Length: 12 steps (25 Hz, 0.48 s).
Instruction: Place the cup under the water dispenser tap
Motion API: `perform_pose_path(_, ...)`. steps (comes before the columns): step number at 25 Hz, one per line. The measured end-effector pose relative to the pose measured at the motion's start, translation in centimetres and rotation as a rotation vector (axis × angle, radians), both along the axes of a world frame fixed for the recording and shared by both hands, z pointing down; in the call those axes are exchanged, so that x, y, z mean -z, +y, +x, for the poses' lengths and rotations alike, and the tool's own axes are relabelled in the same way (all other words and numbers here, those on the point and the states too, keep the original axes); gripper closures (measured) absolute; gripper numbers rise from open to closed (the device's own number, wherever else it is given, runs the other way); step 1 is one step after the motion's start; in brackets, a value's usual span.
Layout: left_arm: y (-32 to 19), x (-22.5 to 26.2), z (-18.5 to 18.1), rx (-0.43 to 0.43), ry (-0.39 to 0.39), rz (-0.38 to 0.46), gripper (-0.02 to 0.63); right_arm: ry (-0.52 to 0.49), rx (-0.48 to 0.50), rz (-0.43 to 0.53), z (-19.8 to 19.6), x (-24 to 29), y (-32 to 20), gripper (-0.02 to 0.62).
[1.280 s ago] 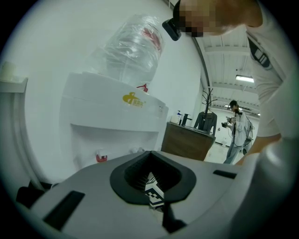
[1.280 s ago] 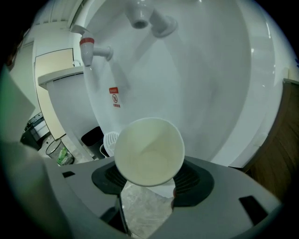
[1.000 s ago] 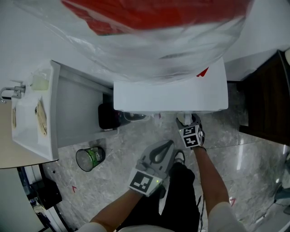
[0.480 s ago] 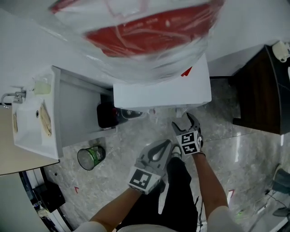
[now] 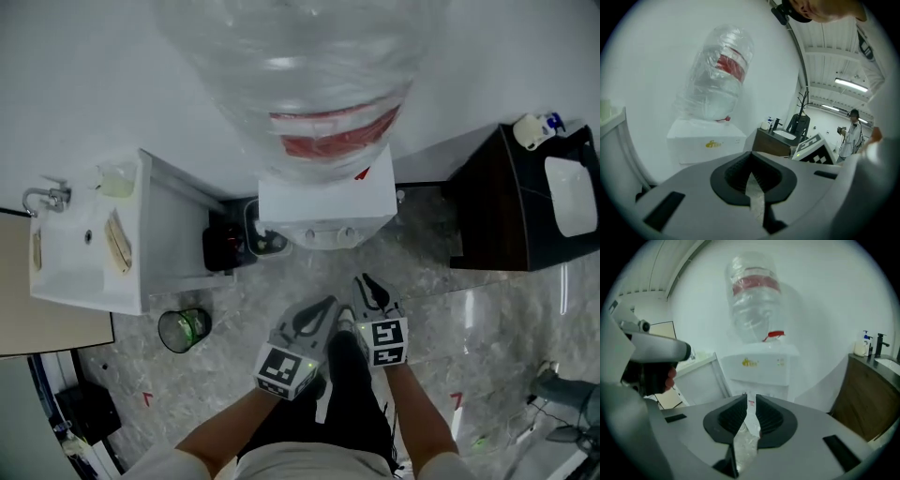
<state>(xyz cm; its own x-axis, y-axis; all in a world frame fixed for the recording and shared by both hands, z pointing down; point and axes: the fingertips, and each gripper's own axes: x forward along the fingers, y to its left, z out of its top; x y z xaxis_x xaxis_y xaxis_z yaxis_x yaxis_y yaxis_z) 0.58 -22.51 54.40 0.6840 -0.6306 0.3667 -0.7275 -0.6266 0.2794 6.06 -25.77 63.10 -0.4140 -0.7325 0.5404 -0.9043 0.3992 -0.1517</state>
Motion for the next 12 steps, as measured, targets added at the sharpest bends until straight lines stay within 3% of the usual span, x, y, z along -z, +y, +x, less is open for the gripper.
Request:
perform_pose_path(5,2.0,5.1,-0.4,-0.005,-0.004,0.018,0.601,-0.002,-0.010,0.082,-0.3,8.3,2.7,0.568)
perform_pose_path(12,5.7,10.8,-0.9,-0.028,0.020,0.043,0.601,-0.019,-0.011,0.147,-1.7,16.0,7.3,0.578)
